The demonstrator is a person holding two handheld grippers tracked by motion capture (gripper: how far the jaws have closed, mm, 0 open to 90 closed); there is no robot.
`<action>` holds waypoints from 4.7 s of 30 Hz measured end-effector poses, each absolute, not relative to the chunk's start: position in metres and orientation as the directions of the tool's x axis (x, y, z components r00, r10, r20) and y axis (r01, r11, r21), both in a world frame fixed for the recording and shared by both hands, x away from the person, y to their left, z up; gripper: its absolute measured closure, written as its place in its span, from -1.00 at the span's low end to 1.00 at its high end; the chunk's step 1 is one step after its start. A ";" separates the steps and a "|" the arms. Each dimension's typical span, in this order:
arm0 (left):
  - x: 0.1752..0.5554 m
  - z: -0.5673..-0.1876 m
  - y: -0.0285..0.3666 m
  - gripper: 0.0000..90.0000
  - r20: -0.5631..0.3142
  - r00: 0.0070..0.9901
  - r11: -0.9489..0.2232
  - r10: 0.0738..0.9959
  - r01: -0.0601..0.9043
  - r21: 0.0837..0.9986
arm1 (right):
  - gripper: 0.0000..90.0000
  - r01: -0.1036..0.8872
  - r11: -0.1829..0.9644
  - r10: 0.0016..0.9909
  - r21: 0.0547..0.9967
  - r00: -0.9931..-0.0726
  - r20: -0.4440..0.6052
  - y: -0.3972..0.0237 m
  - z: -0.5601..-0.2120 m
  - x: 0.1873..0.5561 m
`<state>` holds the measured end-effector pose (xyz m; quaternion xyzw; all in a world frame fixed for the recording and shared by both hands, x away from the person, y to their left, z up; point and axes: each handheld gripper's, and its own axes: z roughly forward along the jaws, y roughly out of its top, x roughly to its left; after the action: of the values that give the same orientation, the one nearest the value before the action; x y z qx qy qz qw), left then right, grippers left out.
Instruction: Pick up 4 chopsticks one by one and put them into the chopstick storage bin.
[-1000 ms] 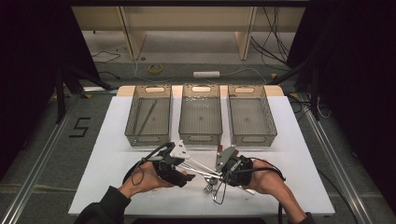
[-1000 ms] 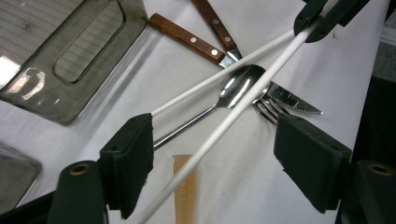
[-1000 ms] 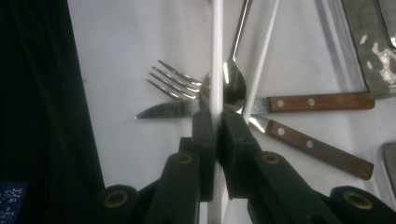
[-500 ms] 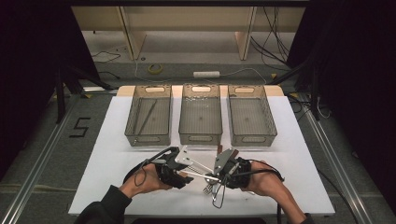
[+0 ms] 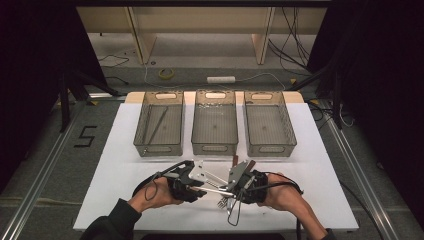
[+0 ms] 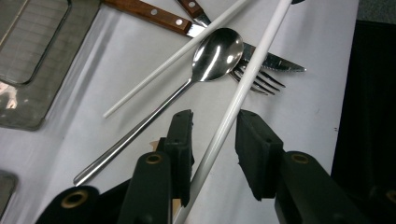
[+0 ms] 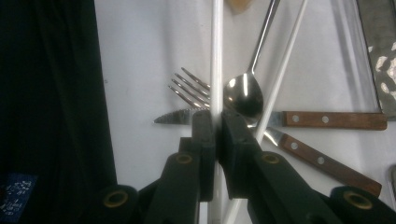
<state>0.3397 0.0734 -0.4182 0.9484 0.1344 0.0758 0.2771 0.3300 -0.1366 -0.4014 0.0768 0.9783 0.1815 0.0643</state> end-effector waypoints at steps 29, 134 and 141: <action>0.347 -0.412 0.092 0.90 0.047 0.938 -0.781 0.344 0.258 0.569 | -0.09 0.309 0.732 0.442 0.608 -0.893 -0.078 -0.171 -0.384 0.351; 0.494 -0.417 0.226 0.23 -0.082 0.323 -0.166 0.943 0.666 0.727 | -0.31 0.466 0.632 0.570 0.619 -0.821 0.037 -0.206 -0.431 0.337; 0.477 -0.405 0.221 -0.14 -0.140 0.389 -0.169 0.911 0.659 0.733 | -0.27 0.468 0.656 0.562 0.592 -0.826 0.031 -0.205 -0.431 0.338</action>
<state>0.4774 0.2214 -0.4052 0.7455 0.5265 0.1688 0.3722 0.3381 -0.2046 -0.4310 0.2842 0.9067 0.3018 0.0778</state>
